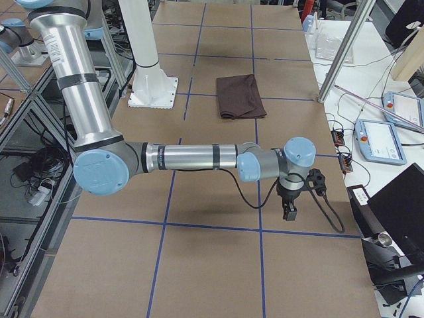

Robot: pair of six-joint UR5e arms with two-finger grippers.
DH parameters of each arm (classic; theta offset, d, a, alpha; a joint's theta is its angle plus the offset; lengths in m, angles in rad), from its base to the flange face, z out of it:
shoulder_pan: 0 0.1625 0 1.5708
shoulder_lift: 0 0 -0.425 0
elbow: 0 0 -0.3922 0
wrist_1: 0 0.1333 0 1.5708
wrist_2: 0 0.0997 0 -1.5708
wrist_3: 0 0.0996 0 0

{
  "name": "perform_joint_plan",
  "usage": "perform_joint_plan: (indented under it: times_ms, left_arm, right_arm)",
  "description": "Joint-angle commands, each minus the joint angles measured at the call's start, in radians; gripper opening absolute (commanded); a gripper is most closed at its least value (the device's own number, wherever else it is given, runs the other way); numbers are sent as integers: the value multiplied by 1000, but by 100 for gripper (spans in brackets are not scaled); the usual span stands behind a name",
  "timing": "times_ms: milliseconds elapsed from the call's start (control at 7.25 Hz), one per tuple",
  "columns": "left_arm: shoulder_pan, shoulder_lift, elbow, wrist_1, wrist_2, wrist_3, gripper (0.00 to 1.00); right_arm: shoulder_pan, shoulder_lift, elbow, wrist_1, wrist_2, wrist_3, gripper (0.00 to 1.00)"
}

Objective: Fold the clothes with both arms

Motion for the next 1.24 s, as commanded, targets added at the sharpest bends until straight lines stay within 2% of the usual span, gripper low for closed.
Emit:
perform_joint_plan:
  times_ms: [0, 138, 276, 414, 690, 828, 966, 1104]
  left_arm:
    - [-147, 67, 17, 99, -92, 203, 100]
    - [-144, 110, 32, 35, -112, 200, 100]
    - [-144, 120, 78, -40, -102, 201, 100]
    - [-140, 117, 165, -48, -112, 200, 100]
    - [-135, 126, 152, 13, -141, 197, 100]
    - [-130, 122, 135, 69, -222, 165, 100]
    - [-115, 122, 88, 80, -233, 34, 100]
    - [-103, 123, 78, 90, -233, 10, 100]
  right_arm:
    - [131, -99, 125, -240, 35, -230, 100]
    - [128, -153, 194, -246, 29, -215, 100]
    - [128, -184, 189, -240, 32, -230, 100]
    - [128, -187, 186, -229, 41, -212, 100]
    - [128, -212, 158, -229, 88, -213, 100]
    - [128, -213, 158, -229, 90, -210, 100]
    - [128, -216, 158, -229, 92, -212, 100]
    - [128, -216, 158, -229, 90, -212, 100]
